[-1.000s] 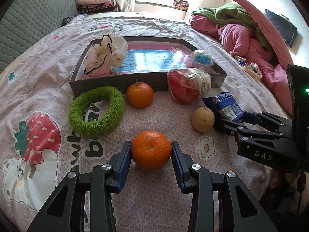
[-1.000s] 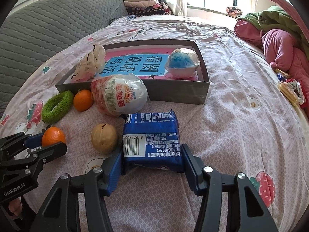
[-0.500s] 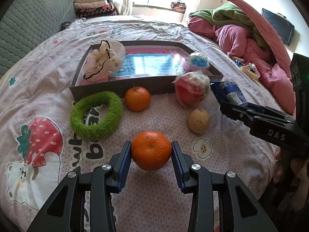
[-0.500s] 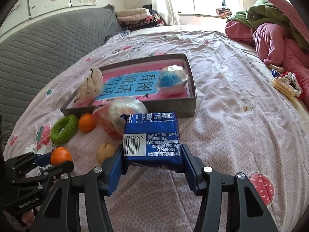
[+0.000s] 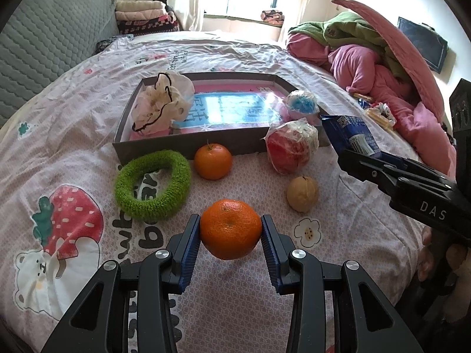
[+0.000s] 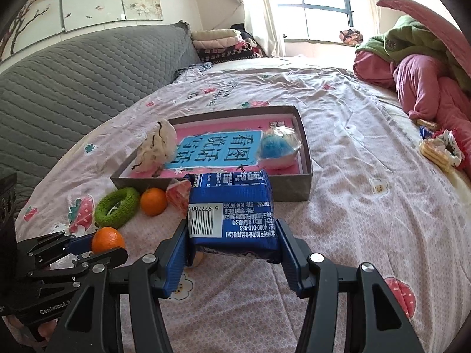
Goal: Organize objects
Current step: 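Lift the tangerine with left tool while right tool lifts the snack packet, then carry the tangerine with left tool over the grey tray while right tool carries the packet there, then lower the tangerine onto the book with left tool while right tool lowers the packet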
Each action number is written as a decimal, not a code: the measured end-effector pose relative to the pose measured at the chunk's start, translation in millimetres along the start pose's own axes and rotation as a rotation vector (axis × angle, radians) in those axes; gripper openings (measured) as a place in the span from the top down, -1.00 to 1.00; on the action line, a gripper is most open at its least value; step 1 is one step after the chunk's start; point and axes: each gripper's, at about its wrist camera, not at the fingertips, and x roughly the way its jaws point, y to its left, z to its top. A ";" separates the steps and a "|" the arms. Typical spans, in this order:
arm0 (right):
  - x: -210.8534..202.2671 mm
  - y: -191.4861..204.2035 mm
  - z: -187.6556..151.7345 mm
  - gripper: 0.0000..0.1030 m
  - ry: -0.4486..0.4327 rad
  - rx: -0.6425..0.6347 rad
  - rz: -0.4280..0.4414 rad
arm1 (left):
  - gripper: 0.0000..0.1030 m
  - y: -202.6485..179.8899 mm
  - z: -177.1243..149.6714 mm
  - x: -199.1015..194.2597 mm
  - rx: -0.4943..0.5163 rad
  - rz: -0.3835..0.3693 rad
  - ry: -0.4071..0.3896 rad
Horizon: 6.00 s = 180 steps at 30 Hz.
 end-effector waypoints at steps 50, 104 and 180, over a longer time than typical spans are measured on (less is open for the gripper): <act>-13.6 21.0 6.6 -0.10 -0.066 -0.078 0.031 | 0.19 15.9 31.0 -17.6 -0.016 0.048 -0.105; 10.8 34.7 78.6 -0.10 -0.125 -0.172 0.013 | 0.19 66.4 130.1 -19.0 -0.027 0.138 -0.237; 136.3 17.1 73.6 -0.12 0.212 -0.139 -0.012 | 0.19 66.0 118.9 60.6 0.007 0.131 -0.052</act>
